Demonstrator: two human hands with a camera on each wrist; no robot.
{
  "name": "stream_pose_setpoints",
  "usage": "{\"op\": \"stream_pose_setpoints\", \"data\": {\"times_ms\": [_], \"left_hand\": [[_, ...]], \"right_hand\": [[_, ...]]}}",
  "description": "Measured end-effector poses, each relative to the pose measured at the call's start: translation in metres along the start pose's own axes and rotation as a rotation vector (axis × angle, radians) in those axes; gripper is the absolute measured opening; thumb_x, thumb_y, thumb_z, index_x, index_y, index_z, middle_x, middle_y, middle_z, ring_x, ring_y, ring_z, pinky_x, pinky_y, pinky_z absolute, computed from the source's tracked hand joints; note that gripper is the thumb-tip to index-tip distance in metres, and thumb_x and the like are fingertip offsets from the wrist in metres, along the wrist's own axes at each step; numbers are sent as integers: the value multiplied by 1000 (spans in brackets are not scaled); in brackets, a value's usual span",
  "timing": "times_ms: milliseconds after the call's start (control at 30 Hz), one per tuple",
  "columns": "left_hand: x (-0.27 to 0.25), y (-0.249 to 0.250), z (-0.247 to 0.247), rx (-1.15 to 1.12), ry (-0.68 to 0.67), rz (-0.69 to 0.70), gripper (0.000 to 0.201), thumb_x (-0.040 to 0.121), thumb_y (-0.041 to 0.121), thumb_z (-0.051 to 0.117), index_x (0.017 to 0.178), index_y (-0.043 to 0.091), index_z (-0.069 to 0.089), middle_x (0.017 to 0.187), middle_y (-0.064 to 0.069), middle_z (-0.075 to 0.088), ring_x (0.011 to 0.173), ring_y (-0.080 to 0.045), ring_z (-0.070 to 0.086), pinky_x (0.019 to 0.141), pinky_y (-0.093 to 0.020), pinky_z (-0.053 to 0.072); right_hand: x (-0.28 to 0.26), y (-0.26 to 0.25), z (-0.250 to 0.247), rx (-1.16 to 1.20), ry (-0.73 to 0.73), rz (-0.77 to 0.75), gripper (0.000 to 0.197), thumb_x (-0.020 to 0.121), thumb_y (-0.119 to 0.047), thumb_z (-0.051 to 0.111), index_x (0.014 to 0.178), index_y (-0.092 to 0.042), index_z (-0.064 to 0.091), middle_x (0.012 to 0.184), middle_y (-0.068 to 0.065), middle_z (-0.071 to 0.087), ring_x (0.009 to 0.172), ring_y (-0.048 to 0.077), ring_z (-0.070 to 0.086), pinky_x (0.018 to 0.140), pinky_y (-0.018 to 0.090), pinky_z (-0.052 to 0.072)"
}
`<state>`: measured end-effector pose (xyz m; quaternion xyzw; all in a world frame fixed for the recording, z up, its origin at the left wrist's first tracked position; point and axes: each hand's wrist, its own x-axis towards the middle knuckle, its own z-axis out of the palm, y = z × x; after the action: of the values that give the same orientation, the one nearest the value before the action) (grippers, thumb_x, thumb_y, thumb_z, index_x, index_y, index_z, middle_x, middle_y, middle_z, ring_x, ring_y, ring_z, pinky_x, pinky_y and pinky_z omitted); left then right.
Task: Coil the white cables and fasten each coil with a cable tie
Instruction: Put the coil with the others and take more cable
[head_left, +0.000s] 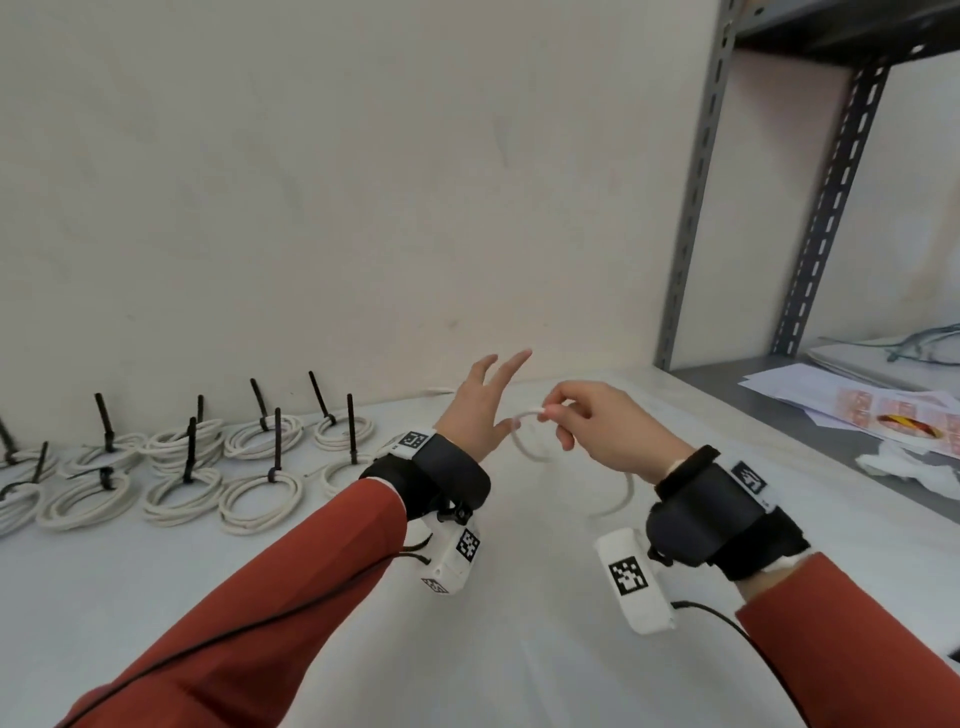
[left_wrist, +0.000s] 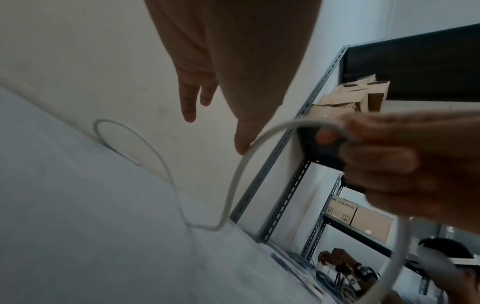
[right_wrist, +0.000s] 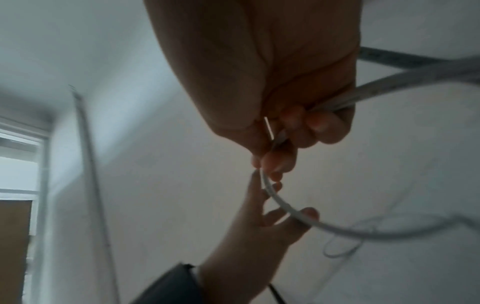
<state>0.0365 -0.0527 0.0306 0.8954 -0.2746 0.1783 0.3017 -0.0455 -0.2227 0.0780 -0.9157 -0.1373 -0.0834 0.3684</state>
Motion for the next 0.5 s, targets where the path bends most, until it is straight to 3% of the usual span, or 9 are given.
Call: {"op": "stream_pose_setpoints", "data": {"times_ms": [100, 200, 233, 300, 400, 467, 500], "left_hand": [[10, -4, -15, -6, 32, -16, 59, 94, 8, 54, 145, 26, 33, 149, -18, 26, 130, -29, 41, 96, -18, 30], [15, -12, -27, -95, 82, -43, 30, 99, 14, 45, 125, 13, 58, 130, -13, 55, 121, -27, 52, 86, -12, 33], [13, -12, -33, -197, 72, -100, 29, 100, 23, 43, 119, 12, 62, 123, -10, 61, 115, -24, 55, 80, -10, 36], [3, -5, -51, -500, -37, -263, 48, 102, 38, 29, 109, 6, 64, 113, -13, 65, 100, -20, 60, 71, -6, 41], [-15, 2, -75, -856, -214, -357, 82, 97, 55, 2, 97, 2, 65, 83, -17, 70, 88, -26, 67, 81, -23, 50], [-26, 0, -85, -875, -223, -325, 79, 98, 55, 5, 91, 5, 65, 63, -8, 65, 80, -25, 68, 86, -31, 51], [-31, -3, -88, -818, -188, -304, 68, 100, 50, 14, 87, 7, 66, 59, -4, 61, 76, -22, 66, 88, -32, 50]], "right_hand": [[-5, -29, -10, 59, 63, -181, 21, 100, -21, 46, 88, -16, 63, 60, -7, 57, 47, 1, 44, 48, 13, 34], [-2, -48, -14, 75, 164, -302, 22, 99, -17, 46, 88, -15, 65, 59, -7, 55, 49, 3, 43, 50, 13, 33], [0, -52, -14, 74, 209, -327, 22, 99, -17, 47, 87, -14, 65, 58, -8, 54, 49, 3, 44, 51, 13, 34], [6, -57, -13, 65, 299, -359, 21, 98, -16, 48, 85, -13, 65, 57, -9, 54, 51, 2, 47, 53, 12, 34], [21, -60, -10, 22, 407, -380, 20, 97, -16, 49, 86, -14, 66, 59, -11, 53, 55, 4, 49, 55, 13, 34], [31, -60, -10, 24, 460, -379, 20, 97, -16, 49, 87, -13, 66, 60, -12, 53, 57, 5, 49, 57, 18, 36], [36, -60, -11, 33, 484, -379, 20, 97, -16, 50, 88, -13, 66, 60, -12, 52, 56, 6, 49, 56, 18, 36]]}}
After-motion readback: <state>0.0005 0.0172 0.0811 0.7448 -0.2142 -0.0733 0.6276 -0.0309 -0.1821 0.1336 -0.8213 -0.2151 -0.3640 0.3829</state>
